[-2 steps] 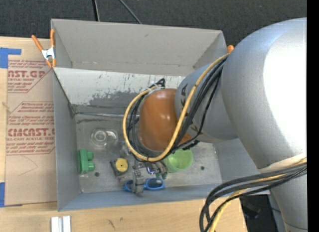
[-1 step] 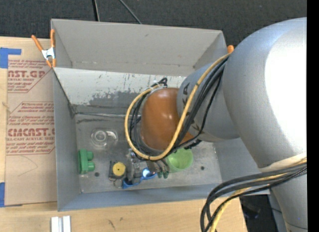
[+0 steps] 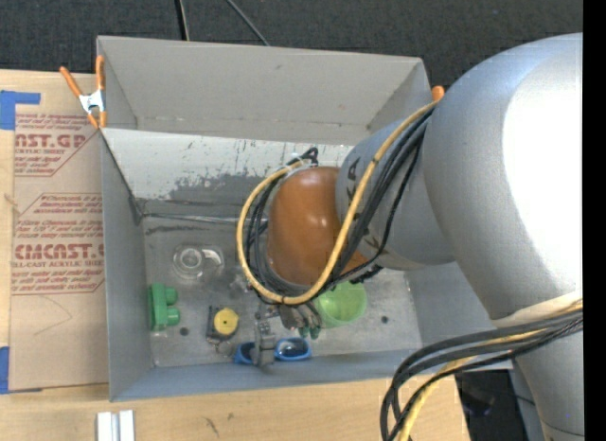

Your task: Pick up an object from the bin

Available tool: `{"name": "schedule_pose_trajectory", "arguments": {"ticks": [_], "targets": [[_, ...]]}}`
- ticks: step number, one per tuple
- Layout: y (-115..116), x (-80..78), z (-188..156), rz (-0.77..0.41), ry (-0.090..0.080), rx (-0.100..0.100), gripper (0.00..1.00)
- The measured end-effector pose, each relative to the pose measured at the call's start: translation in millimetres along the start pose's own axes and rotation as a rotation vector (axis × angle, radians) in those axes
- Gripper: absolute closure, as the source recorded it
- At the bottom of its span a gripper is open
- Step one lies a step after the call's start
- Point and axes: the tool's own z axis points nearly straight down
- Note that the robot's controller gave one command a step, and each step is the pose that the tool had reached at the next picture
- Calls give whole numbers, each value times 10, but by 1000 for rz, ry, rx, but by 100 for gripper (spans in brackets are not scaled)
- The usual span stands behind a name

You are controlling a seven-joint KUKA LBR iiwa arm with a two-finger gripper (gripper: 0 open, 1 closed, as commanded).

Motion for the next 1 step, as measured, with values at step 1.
{"name": "schedule_pose_trajectory", "arguments": {"ticks": [1], "targets": [[-817,132,14,49,0,5,0]]}}
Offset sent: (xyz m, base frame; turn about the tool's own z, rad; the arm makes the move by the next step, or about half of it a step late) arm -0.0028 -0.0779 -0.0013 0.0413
